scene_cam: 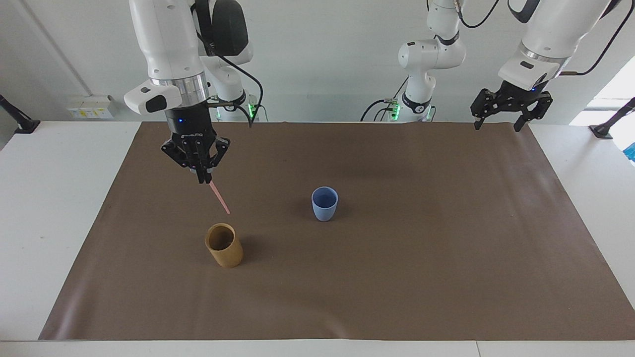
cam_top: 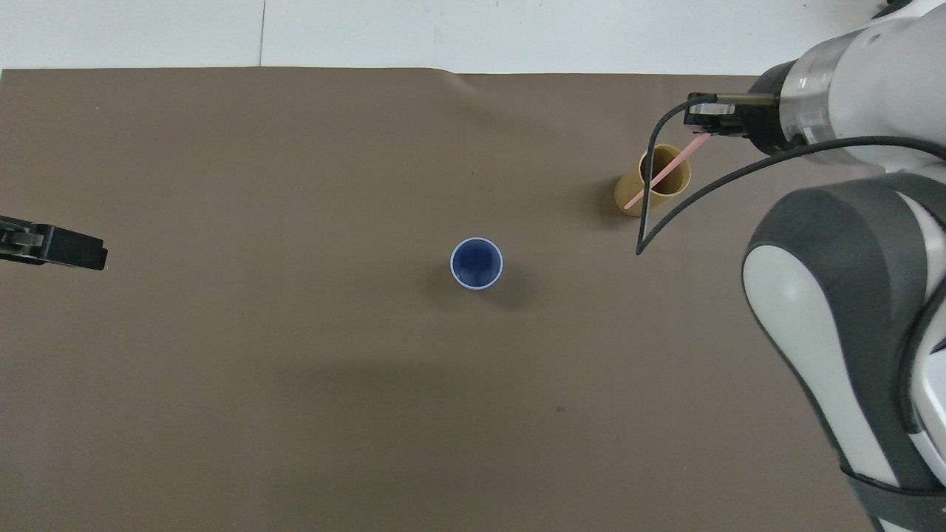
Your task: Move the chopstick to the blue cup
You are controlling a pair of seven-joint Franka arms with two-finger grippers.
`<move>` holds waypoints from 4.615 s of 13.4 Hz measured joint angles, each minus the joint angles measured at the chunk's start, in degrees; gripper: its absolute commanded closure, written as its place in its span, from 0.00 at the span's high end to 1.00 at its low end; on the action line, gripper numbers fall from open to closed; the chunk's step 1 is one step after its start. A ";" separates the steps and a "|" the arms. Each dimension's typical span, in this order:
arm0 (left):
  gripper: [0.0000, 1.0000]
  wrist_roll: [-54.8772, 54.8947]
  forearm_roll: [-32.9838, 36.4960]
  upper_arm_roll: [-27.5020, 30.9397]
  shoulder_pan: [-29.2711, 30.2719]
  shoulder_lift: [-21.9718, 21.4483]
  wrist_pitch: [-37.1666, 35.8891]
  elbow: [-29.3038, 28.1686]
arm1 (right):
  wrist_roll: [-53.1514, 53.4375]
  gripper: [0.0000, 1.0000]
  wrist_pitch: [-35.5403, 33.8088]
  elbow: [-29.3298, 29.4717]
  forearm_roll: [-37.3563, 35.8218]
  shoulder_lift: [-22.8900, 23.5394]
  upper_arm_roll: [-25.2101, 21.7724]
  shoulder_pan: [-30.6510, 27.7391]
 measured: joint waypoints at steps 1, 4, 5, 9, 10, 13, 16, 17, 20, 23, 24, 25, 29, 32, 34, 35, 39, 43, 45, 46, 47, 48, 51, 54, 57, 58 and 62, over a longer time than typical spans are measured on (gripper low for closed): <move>1.00 0.53 -0.18 0.00 0.42 0.00 -0.09 0.00 | 3.14 0.00 0.85 -0.10 1.65 0.03 0.22 1.32; 1.00 1.47 -5.75 0.17 2.27 0.00 -0.09 0.00 | 9.95 0.00 2.37 -0.45 4.01 0.14 0.66 5.14; 1.00 1.71 -6.64 0.21 2.70 0.00 -0.09 0.00 | 12.35 0.00 2.38 -0.50 5.56 0.17 0.71 6.39; 1.00 1.84 -7.02 -0.09 2.76 0.00 -0.11 0.00 | 15.52 0.00 2.50 -0.92 5.18 0.26 0.77 10.68; 1.00 1.84 -7.02 -0.13 2.76 -0.01 -0.13 -0.01 | 15.52 0.00 2.50 -1.32 4.38 0.34 0.77 11.36; 1.00 1.85 -7.02 -0.20 2.76 -0.30 -0.25 -0.33 | 15.03 0.00 2.91 -3.12 -0.25 0.59 0.78 13.06; 1.00 1.86 -7.02 -0.27 2.76 -0.63 -0.37 -0.50 | 15.01 0.00 5.62 -5.60 -1.74 0.75 0.79 14.95; 1.00 1.86 -7.02 -0.26 2.76 -0.67 -0.43 -0.56 | 14.99 0.00 6.06 -6.15 -1.78 0.75 0.79 15.26; 1.00 1.85 -7.02 -0.14 2.76 -0.71 -1.03 -0.63 | 13.54 0.00 8.25 -8.12 -2.49 0.80 0.80 15.62; 1.00 1.85 -7.02 -0.31 2.76 -0.83 -1.24 -0.63 | 10.00 0.00 11.21 -11.15 -4.00 0.87 0.81 16.46; 1.00 1.85 -7.02 -0.34 2.76 -0.88 -1.36 -0.63 | 7.78 0.00 11.29 -11.55 -4.00 0.88 0.81 16.55; 1.00 1.85 -7.02 -0.35 2.76 -0.90 -1.54 -0.63 | 6.07 0.00 11.29 -11.76 -4.00 0.88 0.80 16.56; 1.00 1.85 -4.51 -0.66 2.76 -1.04 -4.78 -0.64 | 4.84 0.00 11.67 -12.41 -4.00 1.11 0.88 16.69; 1.00 -1.73 -3.60 -0.65 2.77 -1.32 -5.71 -0.64 | 4.88 0.07 15.05 -12.83 -3.99 2.97 1.01 18.55; 1.00 -4.57 -3.60 -0.84 2.76 -1.34 -5.71 -0.65 | 4.91 0.41 15.98 -12.84 -3.99 4.10 1.01 19.39; 1.00 -5.14 -3.60 -0.91 2.76 -1.34 -5.71 -0.65 | 4.91 0.54 16.02 -12.83 -3.99 4.22 1.00 19.40; 1.00 -5.34 -3.60 -0.96 2.76 -1.37 -5.71 -0.66 | 4.92 0.86 16.17 -12.47 -3.99 4.20 0.88 19.26; 1.00 -5.76 -3.58 -0.09 2.82 -1.40 -5.71 -0.66 | 4.98 1.00 14.37 -11.01 -3.99 2.55 0.43 17.00; 1.00 -5.76 -3.58 0.58 3.09 -1.40 -5.71 -0.66 | 4.98 1.00 9.92 -10.70 -3.99 -0.20 0.32 14.25; 1.00 -5.76 -3.58 0.60 3.26 -1.40 -5.71 -0.66 | 4.97 1.00 6.97 -10.62 -3.99 -1.90 0.27 12.73; 1.00 -5.76 -3.58 0.59 3.29 -1.40 -5.71 -0.66 | 4.93 1.00 3.59 -10.58 -3.99 -3.59 0.22 11.22; 1.00 -5.76 -3.58 0.57 3.29 -1.40 -5.71 -0.66 | 4.89 1.00 0.16 -10.56 -3.99 -5.16 0.18 9.69; 1.00 -5.76 -3.58 0.57 3.29 -1.40 -5.71 -0.66 | 3.41 1.00 -7.94 -10.58 -3.99 -8.56 0.06 4.18; 1.00 -5.76 -3.58 0.57 3.29 -1.40 -5.71 -0.66 | 1.21 1.00 -12.08 -10.60 -3.99 -9.52 -0.04 0.17; 1.00 -5.77 -3.58 0.57 3.29 -1.40 -5.71 -0.66 | 1.05 1.00 -13.48 -10.54 -3.99 -9.61 -0.05 -1.58; 1.00 -5.77 -3.58 0.57 3.29 -1.40 -5.71 -0.66 | 0.54 1.00 -14.05 -10.25 -3.99 -9.61 -0.04 -2.19; 1.00 -5.77 -3.58 0.57 3.29 -1.40 -5.71 -0.66 | -1.02 1.00 -18.17 -7.68 -3.86 -9.50 -0.07 -4.78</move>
